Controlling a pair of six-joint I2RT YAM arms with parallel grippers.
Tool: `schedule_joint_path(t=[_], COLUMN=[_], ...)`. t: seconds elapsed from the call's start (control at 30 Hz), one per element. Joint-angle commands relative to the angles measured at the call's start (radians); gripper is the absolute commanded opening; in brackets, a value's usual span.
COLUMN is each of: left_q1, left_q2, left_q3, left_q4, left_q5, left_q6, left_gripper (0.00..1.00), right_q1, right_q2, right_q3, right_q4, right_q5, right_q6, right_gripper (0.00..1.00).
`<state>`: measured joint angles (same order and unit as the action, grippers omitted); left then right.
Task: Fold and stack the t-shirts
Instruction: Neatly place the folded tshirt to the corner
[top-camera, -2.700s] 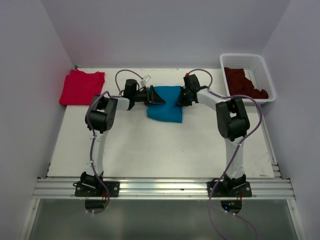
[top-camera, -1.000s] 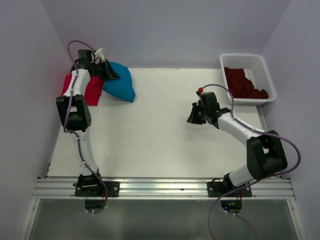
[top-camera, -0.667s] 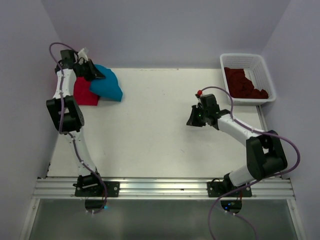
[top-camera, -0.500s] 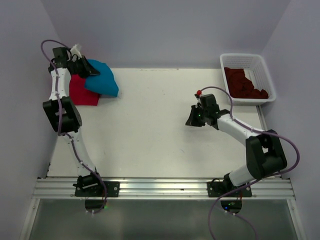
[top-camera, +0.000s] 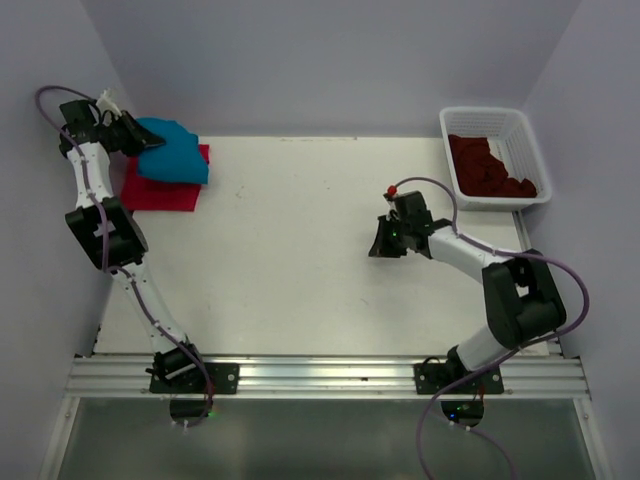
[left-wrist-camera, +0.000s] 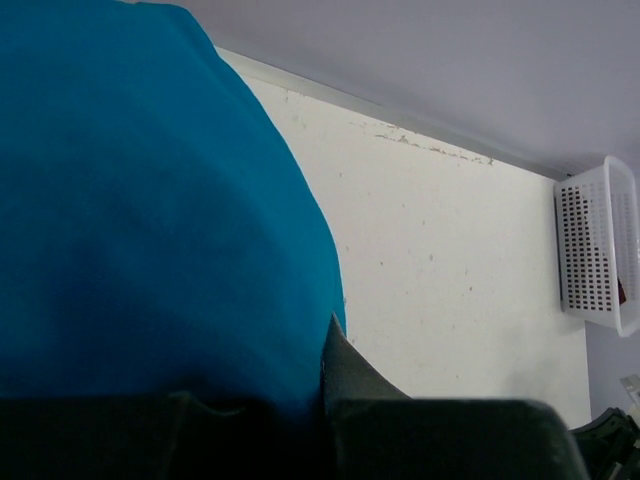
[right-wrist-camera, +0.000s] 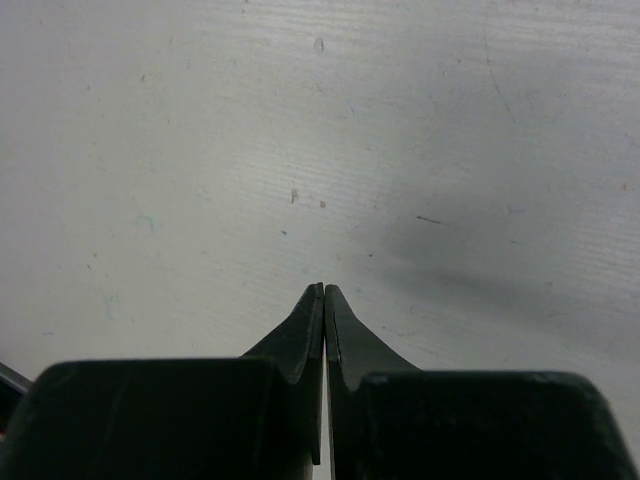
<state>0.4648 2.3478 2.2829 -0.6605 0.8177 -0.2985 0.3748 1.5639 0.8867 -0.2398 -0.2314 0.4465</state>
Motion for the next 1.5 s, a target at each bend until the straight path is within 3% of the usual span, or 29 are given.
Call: schedule_joint_path(t=[0.0,0.23,0.7,0.77,0.8,1.0,1.2,1.33,1.43,1.47], left_q1=[0.014,0.058,0.123,0.123,0.123,0.117,0.066,-0.062,-0.161,-0.182], left_q2=[0.057,0.197,0.22,0.235,0.242,0.24,0.124,0.001,-0.108,-0.145], left_q3=[0.07,0.138,0.274,0.288,0.299,0.322,0.348,0.316,0.218,0.12], left_q4=[0.067,0.056,-0.074,-0.099,-0.112,-0.133,-0.145,-0.156,-0.133,-0.108], left_q5=[0.08,0.078,-0.396,-0.472,-0.503,-0.494,-0.511,-0.543,-0.635,-0.682], left_q6=[-0.045,-0.059,-0.047,-0.053,-0.054,-0.063,-0.036,0.024,0.064,0.068], left_gripper=[0.0,0.0,0.01,0.18,0.99,1.0,1.0,1.0,1.0,1.0], right_q1=[0.004,0.006,0.007,0.007,0.007,0.009,0.013,0.015,0.013,0.015], right_q2=[0.028,0.077,0.096,0.096,0.093,0.091,0.099,0.093,0.085,0.081], right_q3=[0.034,0.06,0.052,0.052,0.051,0.046,0.043,0.04,0.034,0.029], right_q4=[-0.012,-0.035,-0.03,-0.033,-0.035,-0.036,-0.029,-0.023,-0.013,-0.007], right_q5=[-0.016,-0.009,-0.032,-0.032,-0.032,-0.031,-0.036,-0.034,-0.034,-0.034], right_q6=[-0.026,-0.038,-0.043,-0.043,-0.045,-0.045,-0.043,-0.043,-0.039,-0.038], right_gripper=[0.0,0.0,0.0,0.0,0.0,0.0,0.0,0.0,0.0,0.0])
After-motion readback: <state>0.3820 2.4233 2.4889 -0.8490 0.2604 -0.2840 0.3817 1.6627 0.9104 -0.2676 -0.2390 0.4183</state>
